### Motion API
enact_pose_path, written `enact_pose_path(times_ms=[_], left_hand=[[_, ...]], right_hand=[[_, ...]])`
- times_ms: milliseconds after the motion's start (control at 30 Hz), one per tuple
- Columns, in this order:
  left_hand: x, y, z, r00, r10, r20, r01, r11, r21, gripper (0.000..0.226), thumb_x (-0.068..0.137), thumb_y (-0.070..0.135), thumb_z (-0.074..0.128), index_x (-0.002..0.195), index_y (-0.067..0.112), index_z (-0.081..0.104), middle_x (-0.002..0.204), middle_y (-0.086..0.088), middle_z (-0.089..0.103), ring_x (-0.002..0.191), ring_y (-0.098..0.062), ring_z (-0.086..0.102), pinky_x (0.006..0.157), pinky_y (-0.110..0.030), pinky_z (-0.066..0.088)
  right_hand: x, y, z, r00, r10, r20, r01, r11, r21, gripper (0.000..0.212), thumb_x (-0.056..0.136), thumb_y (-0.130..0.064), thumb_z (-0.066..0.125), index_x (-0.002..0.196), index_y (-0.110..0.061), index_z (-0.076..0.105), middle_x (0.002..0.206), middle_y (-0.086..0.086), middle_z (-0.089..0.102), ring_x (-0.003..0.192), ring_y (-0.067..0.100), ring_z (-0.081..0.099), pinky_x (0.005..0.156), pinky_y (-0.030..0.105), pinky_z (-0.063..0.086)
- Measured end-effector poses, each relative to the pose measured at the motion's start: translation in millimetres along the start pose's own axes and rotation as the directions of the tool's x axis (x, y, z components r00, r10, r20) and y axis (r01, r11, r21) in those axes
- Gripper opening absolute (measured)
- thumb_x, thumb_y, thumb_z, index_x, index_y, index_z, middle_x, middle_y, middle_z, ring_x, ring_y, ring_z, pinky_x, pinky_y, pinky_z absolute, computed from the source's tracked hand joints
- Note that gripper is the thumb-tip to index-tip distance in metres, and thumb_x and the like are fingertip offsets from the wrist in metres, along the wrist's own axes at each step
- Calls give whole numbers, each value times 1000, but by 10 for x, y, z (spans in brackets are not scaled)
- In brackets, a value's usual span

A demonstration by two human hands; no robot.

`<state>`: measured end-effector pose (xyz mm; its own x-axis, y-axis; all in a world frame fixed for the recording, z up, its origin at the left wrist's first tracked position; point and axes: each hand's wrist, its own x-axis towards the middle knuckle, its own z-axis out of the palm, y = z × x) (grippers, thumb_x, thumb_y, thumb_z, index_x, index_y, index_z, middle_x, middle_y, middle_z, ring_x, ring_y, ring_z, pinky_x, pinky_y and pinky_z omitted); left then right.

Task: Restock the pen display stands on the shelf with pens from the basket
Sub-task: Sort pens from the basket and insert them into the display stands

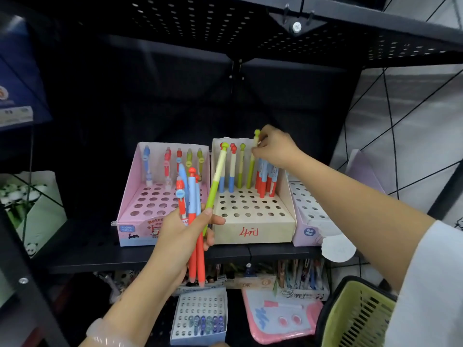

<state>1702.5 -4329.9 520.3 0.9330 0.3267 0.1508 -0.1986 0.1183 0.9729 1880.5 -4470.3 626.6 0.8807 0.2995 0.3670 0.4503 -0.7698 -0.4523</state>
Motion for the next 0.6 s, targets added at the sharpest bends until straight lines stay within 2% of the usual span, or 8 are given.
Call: enact_pose_path(times_ms=[133, 233, 333, 400, 500, 600], left_hand=[[-26, 15, 4, 1000, -2, 12, 2, 1000, 12, 25, 92, 18, 53, 95, -5, 62, 50, 3, 61, 38, -6, 47, 36, -19, 39], [-37, 30, 0, 1000, -4, 16, 4, 1000, 7, 23, 93, 17, 53, 97, -5, 60, 50, 4, 61, 38, -5, 47, 36, -18, 39], [-45, 44, -2, 1000, -1, 12, 1, 1000, 0, 22, 92, 17, 53, 94, -2, 61, 51, 3, 62, 38, -6, 47, 36, -18, 39], [-47, 51, 4, 1000, -3, 10, 3, 1000, -2, 21, 92, 18, 53, 90, -1, 63, 51, 2, 61, 39, -6, 47, 37, -18, 39], [-49, 46, 12, 1000, -6, 13, 6, 1000, 7, 23, 92, 19, 54, 87, -1, 65, 49, 2, 59, 38, -7, 47, 37, -19, 39], [-53, 42, 5, 1000, -6, 17, 5, 1000, 18, 23, 91, 21, 55, 86, 1, 66, 48, 2, 59, 39, -7, 47, 38, -18, 39]], right_hand=[[-35, 34, 40, 998, -17, -57, 26, 989, 148, 32, 84, -27, 63, 112, -16, 53, 92, -2, 64, 89, 15, 60, 81, 33, 52], [-66, 54, 47, 985, -74, -158, 93, 989, 117, 27, 87, -24, 60, 113, -15, 55, 94, -3, 64, 88, 14, 57, 82, 34, 50], [-73, 60, 45, 960, -173, -222, 176, 984, -8, 24, 90, -20, 56, 113, -15, 58, 101, 2, 65, 95, 21, 58, 87, 42, 48], [-48, 52, 58, 956, -193, -219, 175, 979, -102, 22, 92, -19, 53, 113, -16, 59, 103, 6, 66, 101, 26, 55, 90, 43, 45], [12, 9, 109, 978, -144, -150, 104, 964, -243, 24, 95, -23, 47, 115, -21, 59, 108, 4, 65, 109, 27, 50, 94, 38, 36], [18, -20, 175, 986, -156, -55, 116, 892, -438, 30, 97, -26, 40, 124, -27, 54, 110, 3, 64, 112, 25, 47, 94, 38, 31]])
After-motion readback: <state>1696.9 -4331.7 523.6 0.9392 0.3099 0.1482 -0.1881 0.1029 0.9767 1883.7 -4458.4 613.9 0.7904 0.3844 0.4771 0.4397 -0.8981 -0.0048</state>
